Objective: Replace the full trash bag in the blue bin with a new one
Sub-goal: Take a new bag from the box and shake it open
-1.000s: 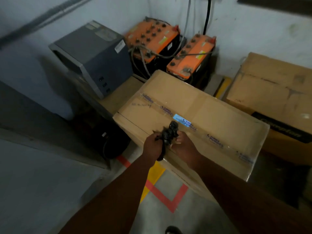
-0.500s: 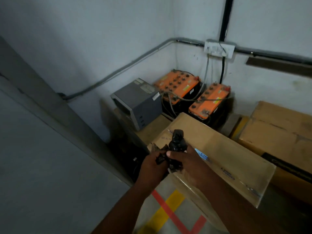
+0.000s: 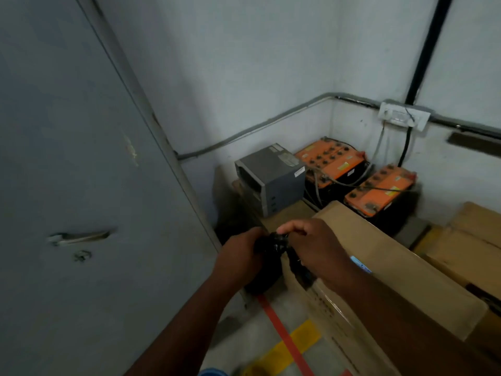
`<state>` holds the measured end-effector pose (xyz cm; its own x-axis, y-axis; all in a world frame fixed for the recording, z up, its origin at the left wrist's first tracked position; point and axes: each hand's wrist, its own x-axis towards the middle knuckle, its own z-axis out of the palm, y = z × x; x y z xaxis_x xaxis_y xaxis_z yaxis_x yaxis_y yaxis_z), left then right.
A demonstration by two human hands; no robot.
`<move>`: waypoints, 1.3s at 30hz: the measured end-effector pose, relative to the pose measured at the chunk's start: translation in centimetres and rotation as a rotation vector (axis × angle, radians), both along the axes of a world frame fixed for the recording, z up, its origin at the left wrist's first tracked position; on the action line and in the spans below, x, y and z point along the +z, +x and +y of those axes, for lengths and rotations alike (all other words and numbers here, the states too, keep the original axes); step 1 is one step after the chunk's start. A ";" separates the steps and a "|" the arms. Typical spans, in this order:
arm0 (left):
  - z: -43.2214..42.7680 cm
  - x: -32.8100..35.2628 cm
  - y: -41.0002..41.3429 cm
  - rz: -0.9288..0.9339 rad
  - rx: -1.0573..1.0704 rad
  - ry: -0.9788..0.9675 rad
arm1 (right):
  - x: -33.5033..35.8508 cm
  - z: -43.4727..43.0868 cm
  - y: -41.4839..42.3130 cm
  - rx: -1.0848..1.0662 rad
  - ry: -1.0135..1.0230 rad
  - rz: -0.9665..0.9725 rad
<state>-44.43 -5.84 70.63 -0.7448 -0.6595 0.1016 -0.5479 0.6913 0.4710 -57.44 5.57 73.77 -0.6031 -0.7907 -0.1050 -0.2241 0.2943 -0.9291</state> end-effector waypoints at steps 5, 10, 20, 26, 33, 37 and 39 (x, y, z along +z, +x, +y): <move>-0.9 2.1 3.2 0.059 -0.079 0.117 | 4.4 -2.6 -0.4 0.102 -0.100 -0.026; -1.1 4.4 5.3 0.252 -0.139 0.521 | 5.3 -3.9 -2.6 0.339 0.024 0.110; 0.4 6.9 5.4 0.692 -0.074 0.798 | 3.6 -0.7 -1.1 0.456 -0.037 -0.780; 1.7 8.4 3.8 0.930 0.170 0.829 | 1.1 0.7 0.9 0.469 -0.259 -0.972; -0.2 6.7 4.4 0.661 0.150 0.351 | 3.0 2.4 0.6 0.372 -0.033 -0.422; -0.6 6.9 5.4 0.532 -0.046 0.466 | 7.4 3.0 -1.0 0.253 -0.252 -0.528; -0.3 7.3 6.1 0.587 -0.116 0.574 | 8.2 3.2 -2.1 0.216 -0.363 -0.498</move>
